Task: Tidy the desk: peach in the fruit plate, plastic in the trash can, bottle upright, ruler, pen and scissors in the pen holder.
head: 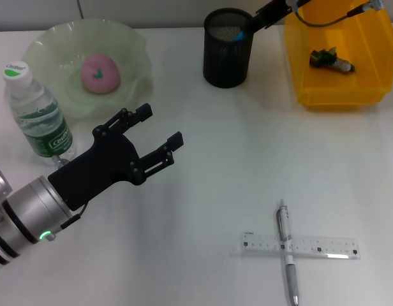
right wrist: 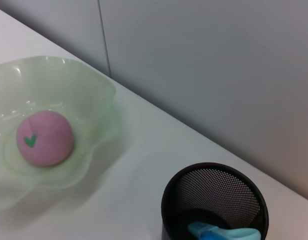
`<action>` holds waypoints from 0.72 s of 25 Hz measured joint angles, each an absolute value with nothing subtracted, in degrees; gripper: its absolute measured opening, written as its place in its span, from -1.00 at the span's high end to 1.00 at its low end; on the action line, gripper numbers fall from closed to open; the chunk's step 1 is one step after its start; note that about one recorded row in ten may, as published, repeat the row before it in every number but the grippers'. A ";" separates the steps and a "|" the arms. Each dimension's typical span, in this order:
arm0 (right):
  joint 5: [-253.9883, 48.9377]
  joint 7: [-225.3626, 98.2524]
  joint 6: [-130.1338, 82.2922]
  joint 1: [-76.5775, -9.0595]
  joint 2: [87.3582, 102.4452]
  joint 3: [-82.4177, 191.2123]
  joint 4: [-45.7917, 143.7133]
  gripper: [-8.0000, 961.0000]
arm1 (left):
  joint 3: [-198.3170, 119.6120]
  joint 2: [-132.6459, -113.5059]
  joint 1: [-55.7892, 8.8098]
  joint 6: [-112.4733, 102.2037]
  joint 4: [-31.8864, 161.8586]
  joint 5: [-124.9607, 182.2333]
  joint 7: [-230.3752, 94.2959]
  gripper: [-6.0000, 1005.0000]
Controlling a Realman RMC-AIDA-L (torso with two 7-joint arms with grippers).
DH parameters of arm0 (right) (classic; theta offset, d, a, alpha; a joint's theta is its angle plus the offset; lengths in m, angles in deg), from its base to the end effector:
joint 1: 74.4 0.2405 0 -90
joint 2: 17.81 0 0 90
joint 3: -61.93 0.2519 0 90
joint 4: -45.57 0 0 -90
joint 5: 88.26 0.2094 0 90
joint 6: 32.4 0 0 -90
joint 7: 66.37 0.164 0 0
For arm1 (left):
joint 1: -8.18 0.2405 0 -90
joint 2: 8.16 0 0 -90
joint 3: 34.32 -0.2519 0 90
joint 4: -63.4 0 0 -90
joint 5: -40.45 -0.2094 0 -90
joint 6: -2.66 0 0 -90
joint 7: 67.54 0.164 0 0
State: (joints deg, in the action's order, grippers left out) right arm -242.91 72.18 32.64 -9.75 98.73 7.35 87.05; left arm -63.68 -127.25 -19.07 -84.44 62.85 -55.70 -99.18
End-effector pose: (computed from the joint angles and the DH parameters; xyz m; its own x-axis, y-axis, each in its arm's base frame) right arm 0.1148 0.4881 -0.0080 0.8123 -0.5803 -0.0581 -0.5147 -0.6665 -0.5394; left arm -0.2622 0.2839 -0.0725 0.6372 0.0585 0.7684 0.5022 -0.7878 -0.3565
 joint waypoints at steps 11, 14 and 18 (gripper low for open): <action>-242.64 71.90 32.51 -10.44 98.92 7.35 87.62 -0.20 | -63.68 -127.25 -19.00 -84.44 62.80 -55.70 -99.18 -0.62; -242.56 71.83 32.46 -11.55 99.48 7.35 89.53 -0.20 | -63.68 -127.23 -18.99 -84.43 62.71 -55.70 -99.18 -0.62; -241.45 71.01 32.42 -14.26 100.77 7.36 94.23 -0.20 | -63.67 -127.11 -18.97 -84.47 62.69 -55.76 -99.19 -0.62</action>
